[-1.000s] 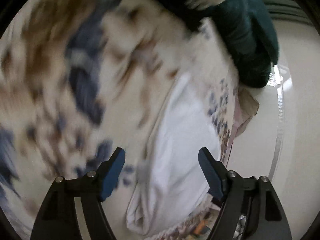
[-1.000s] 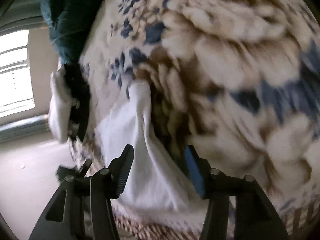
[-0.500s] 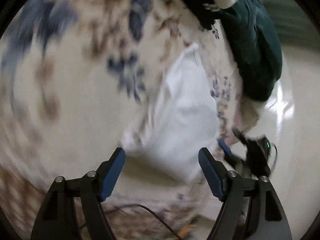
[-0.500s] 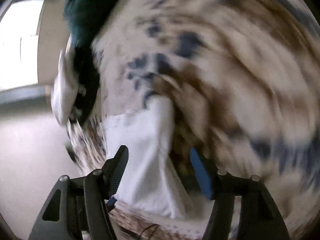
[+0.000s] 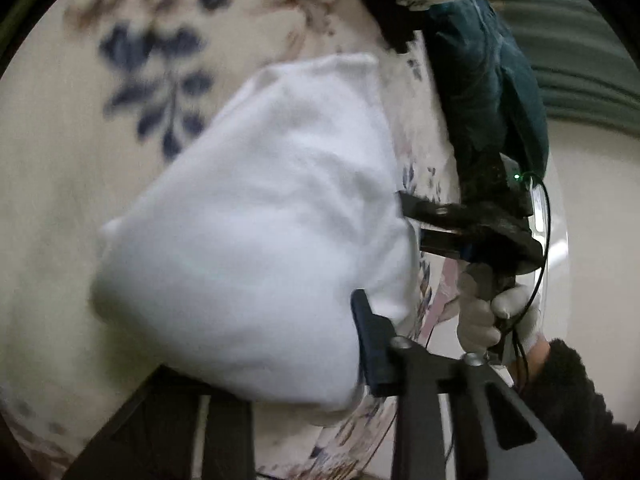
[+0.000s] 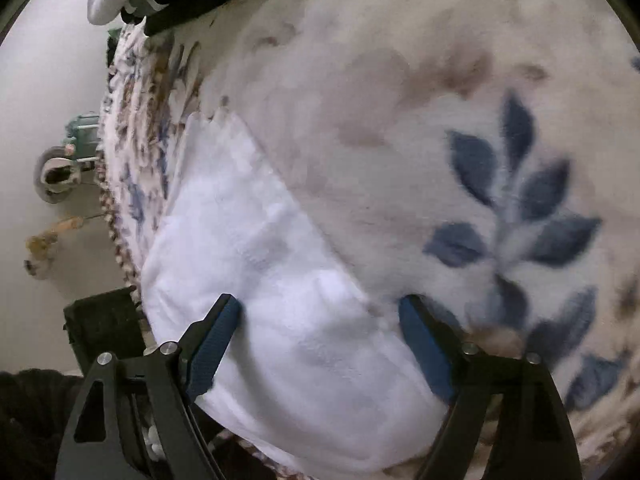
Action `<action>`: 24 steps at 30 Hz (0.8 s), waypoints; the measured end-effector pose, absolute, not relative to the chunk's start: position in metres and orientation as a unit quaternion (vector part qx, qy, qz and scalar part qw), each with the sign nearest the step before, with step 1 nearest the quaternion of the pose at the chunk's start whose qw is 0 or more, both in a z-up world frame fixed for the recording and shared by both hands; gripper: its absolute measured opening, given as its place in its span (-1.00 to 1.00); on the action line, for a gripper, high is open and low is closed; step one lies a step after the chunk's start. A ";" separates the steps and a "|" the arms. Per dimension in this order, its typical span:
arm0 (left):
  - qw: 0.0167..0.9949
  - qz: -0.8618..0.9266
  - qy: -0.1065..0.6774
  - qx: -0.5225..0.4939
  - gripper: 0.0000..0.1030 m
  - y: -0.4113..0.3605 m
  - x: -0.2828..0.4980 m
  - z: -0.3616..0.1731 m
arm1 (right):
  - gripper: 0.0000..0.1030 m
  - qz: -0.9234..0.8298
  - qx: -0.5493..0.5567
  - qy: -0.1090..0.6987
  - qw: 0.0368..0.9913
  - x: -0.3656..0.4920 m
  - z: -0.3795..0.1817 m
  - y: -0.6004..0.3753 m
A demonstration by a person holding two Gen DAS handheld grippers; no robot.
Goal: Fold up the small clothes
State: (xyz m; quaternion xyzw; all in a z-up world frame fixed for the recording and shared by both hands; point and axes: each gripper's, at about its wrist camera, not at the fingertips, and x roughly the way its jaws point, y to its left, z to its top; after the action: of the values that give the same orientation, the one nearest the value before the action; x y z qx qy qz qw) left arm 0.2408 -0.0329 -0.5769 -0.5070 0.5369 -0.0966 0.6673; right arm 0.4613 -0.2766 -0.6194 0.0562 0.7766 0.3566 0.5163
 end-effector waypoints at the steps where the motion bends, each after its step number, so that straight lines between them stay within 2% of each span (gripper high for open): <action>1: 0.673 -0.108 0.541 -0.493 -0.58 -0.025 0.247 -0.569 | 0.03 0.362 0.077 0.776 0.511 0.459 -0.620 -0.279; 2: 0.678 -0.115 0.548 -0.477 -0.58 -0.018 0.255 -0.565 | -0.39 0.366 0.100 0.776 0.503 0.457 -0.619 -0.282; 5: 0.693 -0.162 0.561 -0.423 -0.58 0.009 0.295 -0.544 | -0.41 0.354 0.157 0.770 0.507 0.438 -0.613 -0.294; 7: 0.688 -0.185 0.583 -0.390 -0.50 0.030 0.333 -0.542 | -0.41 0.341 0.199 0.764 0.511 0.422 -0.611 -0.303; 9: 0.697 -0.146 0.599 -0.367 -0.04 0.054 0.349 -0.546 | -0.40 0.330 0.238 0.763 0.502 0.402 -0.610 -0.309; 10: 0.702 -0.122 0.593 -0.374 0.07 0.071 0.354 -0.544 | -0.37 0.314 0.254 0.765 0.502 0.392 -0.612 -0.313; 11: 0.704 -0.117 0.584 -0.388 0.13 0.080 0.352 -0.543 | -0.26 0.301 0.269 0.762 0.506 0.385 -0.613 -0.317; 12: 0.707 -0.110 0.577 -0.395 0.19 0.086 0.346 -0.541 | 0.04 0.287 0.281 0.757 0.516 0.379 -0.613 -0.322; 13: 0.710 -0.094 0.572 -0.399 0.26 0.090 0.337 -0.541 | 0.19 0.264 0.284 0.752 0.533 0.375 -0.612 -0.328; 14: 0.709 -0.086 0.574 -0.400 0.31 0.092 0.327 -0.543 | 0.25 0.245 0.294 0.741 0.552 0.372 -0.610 -0.335; 17: 0.688 -0.071 0.584 -0.426 0.31 0.083 0.303 -0.563 | 0.25 0.226 0.314 0.711 0.587 0.382 -0.600 -0.344; 20: 0.684 -0.059 0.580 -0.438 0.31 0.067 0.285 -0.578 | 0.25 0.252 0.275 0.693 0.617 0.415 -0.588 -0.322; 21: 0.696 -0.053 0.570 -0.433 0.23 0.063 0.281 -0.577 | 0.29 0.264 0.264 0.692 0.618 0.426 -0.587 -0.313; 22: 0.712 -0.052 0.554 -0.429 0.04 0.060 0.279 -0.574 | 0.30 0.274 0.250 0.698 0.612 0.440 -0.592 -0.300; 23: 0.721 -0.060 0.542 -0.427 -0.58 0.058 0.279 -0.571 | 0.29 0.276 0.238 0.705 0.608 0.450 -0.598 -0.283; 24: 0.725 -0.061 0.543 -0.420 -0.73 0.055 0.282 -0.568 | 0.03 0.277 0.227 0.710 0.606 0.458 -0.605 -0.268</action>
State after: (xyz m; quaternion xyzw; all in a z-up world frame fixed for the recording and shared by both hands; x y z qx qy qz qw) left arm 0.2818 0.0549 -0.5678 -0.4198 0.5432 -0.0605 0.7245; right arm 0.4576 -0.2683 -0.6046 0.2275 0.7097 0.2772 0.6064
